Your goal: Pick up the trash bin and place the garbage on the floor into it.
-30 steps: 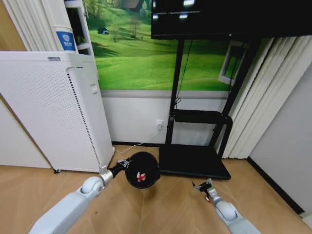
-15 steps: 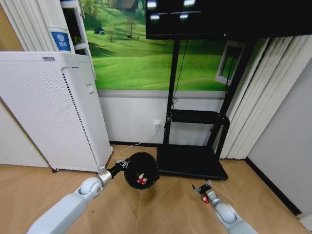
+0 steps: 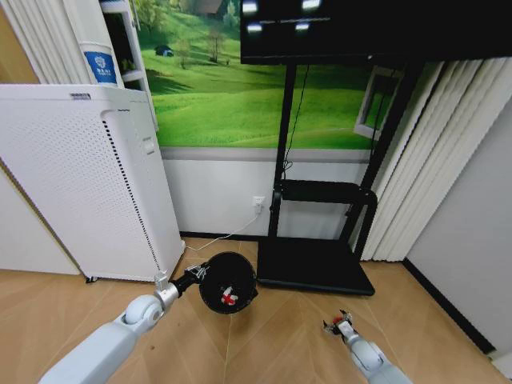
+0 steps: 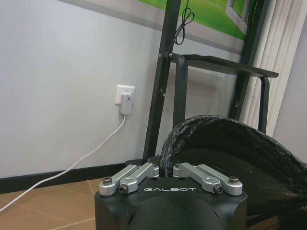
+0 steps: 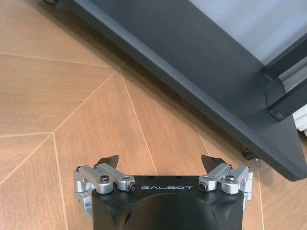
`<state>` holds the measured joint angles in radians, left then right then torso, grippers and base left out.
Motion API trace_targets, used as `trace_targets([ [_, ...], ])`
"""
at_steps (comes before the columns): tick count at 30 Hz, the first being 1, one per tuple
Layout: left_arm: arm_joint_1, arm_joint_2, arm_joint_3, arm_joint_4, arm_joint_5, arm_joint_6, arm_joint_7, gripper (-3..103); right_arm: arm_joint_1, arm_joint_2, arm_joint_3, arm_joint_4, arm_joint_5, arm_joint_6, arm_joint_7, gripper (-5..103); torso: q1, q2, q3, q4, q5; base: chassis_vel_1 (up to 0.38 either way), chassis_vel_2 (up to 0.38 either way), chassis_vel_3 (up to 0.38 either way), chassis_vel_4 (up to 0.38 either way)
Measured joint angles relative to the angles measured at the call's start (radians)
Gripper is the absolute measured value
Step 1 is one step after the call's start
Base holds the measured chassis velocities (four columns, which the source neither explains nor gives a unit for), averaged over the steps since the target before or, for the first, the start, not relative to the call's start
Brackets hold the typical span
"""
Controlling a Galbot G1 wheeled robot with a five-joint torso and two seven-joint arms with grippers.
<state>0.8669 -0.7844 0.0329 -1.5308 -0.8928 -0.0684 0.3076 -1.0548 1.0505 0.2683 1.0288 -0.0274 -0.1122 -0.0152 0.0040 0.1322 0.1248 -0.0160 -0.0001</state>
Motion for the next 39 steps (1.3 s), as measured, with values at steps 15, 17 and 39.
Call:
trace_targets([
  [15,0.035,-0.014,-0.017,-0.006,0.007,-0.005,0.018,7,0.167,0.128,-0.002,-0.307,-0.070,-0.016,0.109,100,0.000,0.000,0.000,0.0001,0.0000,0.000,0.000,0.000,0.000],
  [17,0.036,-0.018,-0.017,-0.004,0.008,-0.005,0.019,7,0.177,0.124,0.006,-0.320,-0.059,-0.014,0.124,100,0.000,0.000,0.000,0.0002,0.0004,0.000,0.000,0.000,0.000],
  [39,0.042,-0.022,-0.021,-0.006,0.009,-0.013,0.019,7,0.247,0.132,-0.005,-0.446,-0.062,-0.024,0.064,56,0.000,0.000,0.000,0.0007,0.0010,0.000,0.000,0.000,0.000],
])
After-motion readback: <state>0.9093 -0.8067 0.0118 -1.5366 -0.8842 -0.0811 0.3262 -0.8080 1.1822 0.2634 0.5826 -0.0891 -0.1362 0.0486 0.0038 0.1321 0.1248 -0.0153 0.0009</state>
